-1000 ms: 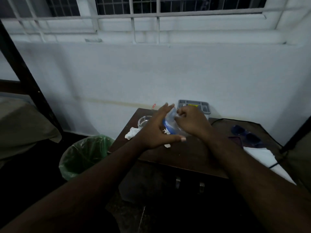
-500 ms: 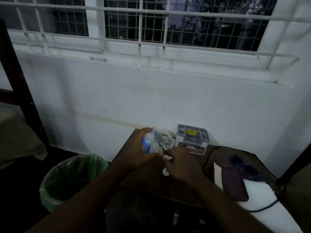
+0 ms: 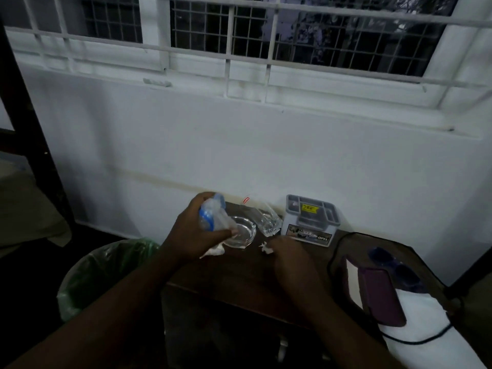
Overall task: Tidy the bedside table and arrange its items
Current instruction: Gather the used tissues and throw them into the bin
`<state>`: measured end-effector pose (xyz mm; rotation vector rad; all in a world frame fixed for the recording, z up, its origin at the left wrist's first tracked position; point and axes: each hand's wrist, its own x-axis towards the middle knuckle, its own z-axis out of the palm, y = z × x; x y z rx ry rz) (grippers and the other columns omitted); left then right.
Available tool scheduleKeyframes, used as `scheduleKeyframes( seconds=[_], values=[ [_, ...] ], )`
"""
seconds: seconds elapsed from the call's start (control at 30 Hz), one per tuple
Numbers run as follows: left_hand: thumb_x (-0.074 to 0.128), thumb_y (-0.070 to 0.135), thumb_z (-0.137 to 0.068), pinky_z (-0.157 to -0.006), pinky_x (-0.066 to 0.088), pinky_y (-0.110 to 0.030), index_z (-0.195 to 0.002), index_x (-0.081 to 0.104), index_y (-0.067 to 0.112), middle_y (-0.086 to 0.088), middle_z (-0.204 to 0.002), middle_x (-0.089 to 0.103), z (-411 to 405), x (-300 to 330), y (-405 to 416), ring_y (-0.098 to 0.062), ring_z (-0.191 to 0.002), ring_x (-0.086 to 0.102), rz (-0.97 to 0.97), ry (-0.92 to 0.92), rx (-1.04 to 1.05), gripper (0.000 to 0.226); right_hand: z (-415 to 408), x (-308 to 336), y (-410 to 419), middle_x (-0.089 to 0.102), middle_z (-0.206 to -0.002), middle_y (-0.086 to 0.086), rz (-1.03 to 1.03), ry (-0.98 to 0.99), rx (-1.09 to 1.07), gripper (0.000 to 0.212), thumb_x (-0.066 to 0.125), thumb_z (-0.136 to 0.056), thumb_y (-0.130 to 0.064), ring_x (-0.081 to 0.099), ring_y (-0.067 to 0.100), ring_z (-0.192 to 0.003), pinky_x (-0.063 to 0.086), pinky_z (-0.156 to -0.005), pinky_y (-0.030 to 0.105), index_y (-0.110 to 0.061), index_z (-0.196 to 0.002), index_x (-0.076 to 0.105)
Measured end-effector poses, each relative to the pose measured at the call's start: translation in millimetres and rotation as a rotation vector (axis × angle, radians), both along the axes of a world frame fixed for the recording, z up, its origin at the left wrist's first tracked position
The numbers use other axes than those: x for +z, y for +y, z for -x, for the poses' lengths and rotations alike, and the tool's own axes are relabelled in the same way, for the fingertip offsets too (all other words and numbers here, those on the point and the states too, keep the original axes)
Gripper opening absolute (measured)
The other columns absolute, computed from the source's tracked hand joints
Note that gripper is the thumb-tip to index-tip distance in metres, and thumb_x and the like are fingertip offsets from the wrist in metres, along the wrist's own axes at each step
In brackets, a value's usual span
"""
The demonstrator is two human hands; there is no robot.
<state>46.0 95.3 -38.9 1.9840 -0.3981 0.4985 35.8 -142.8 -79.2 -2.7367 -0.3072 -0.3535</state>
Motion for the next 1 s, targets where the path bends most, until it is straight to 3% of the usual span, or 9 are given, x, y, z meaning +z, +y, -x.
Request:
scheduleKeyframes(
  seconds=[0.07, 0.17, 0.37, 0.47, 0.6, 0.67, 0.77, 0.9, 1.0],
  values=[
    [0.091, 0.034, -0.061, -0.068, 0.042, 0.003, -0.117, 0.047, 0.036, 0.026, -0.104, 0.057, -2.4, 0.6, 6.6, 0.021, -0.092, 0.054, 0.06, -0.003, 0.036, 0.071, -5.3, 1.0, 2.2, 0.06, -0.12, 0.011, 0.01, -0.041, -0.005, 0.023, 0.048, -0.093, -0.008, 0.053, 0.026, -0.114, 0.036, -0.099, 0.031, -0.007, -0.11, 0.063],
    [0.091, 0.033, -0.06, -0.065, 0.042, 0.001, -0.113, 0.05, 0.033, 0.02, -0.1, 0.059, -4.7, -1.8, 15.4, 0.017, -0.088, 0.058, 0.099, -0.004, 0.078, 0.068, -2.6, -10.7, 13.6, 0.061, -0.117, 0.011, 0.12, 0.002, 0.081, 0.024, 0.05, -0.093, -0.017, 0.055, 0.028, -0.111, 0.037, -0.099, 0.036, -0.007, -0.11, 0.063],
    [0.091, 0.03, -0.061, -0.066, 0.043, 0.0, -0.115, 0.049, 0.034, 0.019, -0.101, 0.059, -10.3, -4.6, 31.4, 0.015, -0.087, 0.058, 0.143, 0.016, 0.121, 0.068, -6.2, -8.1, 15.1, 0.066, -0.105, 0.006, 0.183, 0.082, 0.089, 0.02, 0.054, -0.085, -0.01, 0.061, 0.024, -0.1, 0.042, -0.09, 0.031, -0.015, -0.095, 0.07],
    [0.091, 0.032, -0.06, -0.065, 0.044, 0.0, -0.116, 0.05, 0.033, 0.019, -0.102, 0.058, -13.3, -3.3, 40.5, 0.014, -0.087, 0.058, 0.195, 0.032, 0.152, 0.069, -1.2, 2.5, 30.7, 0.063, -0.104, 0.005, 0.074, 0.065, 0.134, 0.018, 0.057, -0.084, -0.007, 0.059, 0.021, -0.098, 0.042, -0.082, 0.029, -0.015, -0.095, 0.069],
    [0.09, 0.033, -0.061, -0.059, 0.046, -0.004, -0.116, 0.051, 0.03, 0.015, -0.102, 0.061, -15.4, -2.8, 52.5, 0.011, -0.082, 0.061, 0.283, 0.087, 0.175, 0.067, -2.3, 22.6, 67.8, 0.063, -0.101, 0.004, -0.035, -0.065, 0.233, 0.022, 0.056, -0.084, -0.002, 0.057, 0.02, -0.094, 0.032, -0.072, 0.022, -0.015, -0.099, 0.067],
    [0.09, 0.031, -0.063, -0.057, 0.047, -0.005, -0.115, 0.051, 0.03, 0.012, -0.101, 0.062, -15.2, -2.8, 57.3, 0.011, -0.08, 0.062, 0.319, 0.106, 0.189, 0.065, -7.3, 30.0, 87.7, 0.066, -0.105, 0.009, -0.07, -0.047, 0.274, 0.023, 0.056, -0.085, -0.006, 0.059, 0.022, -0.098, 0.038, -0.076, 0.026, -0.009, -0.106, 0.066],
    [0.09, 0.03, -0.063, -0.06, 0.046, -0.002, -0.114, 0.05, 0.033, 0.016, -0.099, 0.06, -14.6, -2.3, 60.5, 0.016, -0.08, 0.059, 0.315, 0.116, 0.207, 0.065, -9.1, 27.1, 112.7, 0.057, -0.124, 0.015, -0.015, 0.038, 0.319, 0.036, 0.052, -0.089, -0.005, 0.054, 0.029, -0.114, 0.041, -0.096, 0.037, -0.006, -0.126, 0.056],
    [0.09, 0.032, -0.062, -0.061, 0.046, -0.002, -0.114, 0.048, 0.034, 0.018, -0.099, 0.057, -14.9, -3.8, 62.6, 0.016, -0.082, 0.059, 0.29, 0.142, 0.209, 0.067, -3.7, 5.7, 129.1, 0.05, -0.128, 0.01, 0.221, -0.027, 0.354, 0.034, 0.047, -0.093, -0.014, 0.055, 0.028, -0.11, 0.052, -0.085, 0.04, -0.016, -0.126, 0.055],
    [0.09, 0.035, -0.061, -0.061, 0.047, -0.006, -0.114, 0.047, 0.034, 0.019, -0.098, 0.057, -16.8, -4.5, 65.3, 0.004, -0.086, 0.062, 0.272, 0.152, 0.22, 0.068, -3.5, -7.8, 132.5, 0.05, -0.137, 0.013, 0.267, -0.077, 0.329, 0.035, 0.043, -0.097, -0.017, 0.054, 0.03, -0.117, 0.048, -0.092, 0.041, -0.016, -0.13, 0.053]
  ],
)
